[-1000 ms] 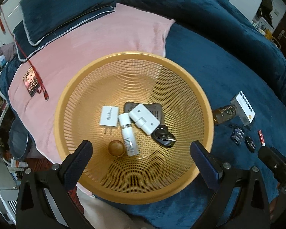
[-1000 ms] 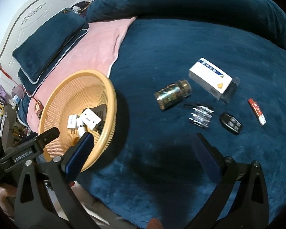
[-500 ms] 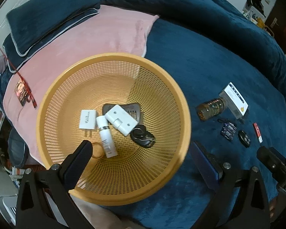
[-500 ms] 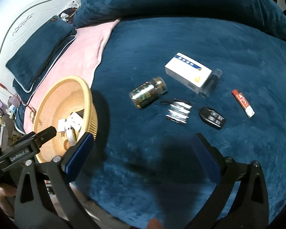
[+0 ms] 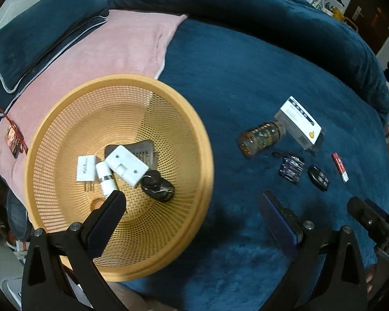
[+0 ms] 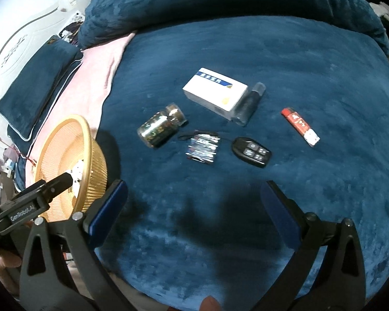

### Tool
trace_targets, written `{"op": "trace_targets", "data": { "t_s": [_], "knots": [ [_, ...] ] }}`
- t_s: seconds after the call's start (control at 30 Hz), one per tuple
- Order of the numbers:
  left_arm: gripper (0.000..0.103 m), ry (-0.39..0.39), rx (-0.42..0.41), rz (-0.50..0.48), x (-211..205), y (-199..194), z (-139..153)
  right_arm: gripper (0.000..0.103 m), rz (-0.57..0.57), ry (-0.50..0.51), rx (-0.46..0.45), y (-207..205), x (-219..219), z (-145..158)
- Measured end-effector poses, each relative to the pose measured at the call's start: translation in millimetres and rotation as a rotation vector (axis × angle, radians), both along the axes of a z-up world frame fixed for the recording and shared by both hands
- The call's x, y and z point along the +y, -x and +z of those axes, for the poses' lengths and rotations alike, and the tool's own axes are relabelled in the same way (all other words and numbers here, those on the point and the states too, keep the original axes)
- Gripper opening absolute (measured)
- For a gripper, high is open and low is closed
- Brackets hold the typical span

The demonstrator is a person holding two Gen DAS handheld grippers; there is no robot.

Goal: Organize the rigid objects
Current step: 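Withdraw both open tools from basket toward remaining items, then move left tool toward green pill bottle while right tool approaches red lighter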

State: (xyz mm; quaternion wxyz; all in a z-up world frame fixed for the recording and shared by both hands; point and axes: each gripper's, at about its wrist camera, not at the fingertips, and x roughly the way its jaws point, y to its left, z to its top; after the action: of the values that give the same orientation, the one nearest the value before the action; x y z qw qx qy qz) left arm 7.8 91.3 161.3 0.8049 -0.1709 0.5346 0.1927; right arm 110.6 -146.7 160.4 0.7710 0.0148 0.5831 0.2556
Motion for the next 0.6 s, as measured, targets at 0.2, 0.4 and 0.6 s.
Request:
{"op": "trace_targets", "data": {
  "t_s": [0.2, 0.4, 0.6],
  "knots": [
    [0.102, 0.001, 0.007, -0.027, -10.4, -6.4, -2.3, 0.103, -0.019, 0.008, 0.01, -0.9, -10.7, -3.5],
    [0.102, 0.007, 0.008, -0.053, -19.2, -12.0, -3.1, 0.103, -0.036, 0.015, 0.019, -1.6, -19.8, -6.8],
    [0.102, 0.011, 0.012, -0.081, -28.1, -18.3, -4.6, 0.103, -0.058, 0.021, 0.025, -4.4, -30.4, -9.7]
  ]
}}
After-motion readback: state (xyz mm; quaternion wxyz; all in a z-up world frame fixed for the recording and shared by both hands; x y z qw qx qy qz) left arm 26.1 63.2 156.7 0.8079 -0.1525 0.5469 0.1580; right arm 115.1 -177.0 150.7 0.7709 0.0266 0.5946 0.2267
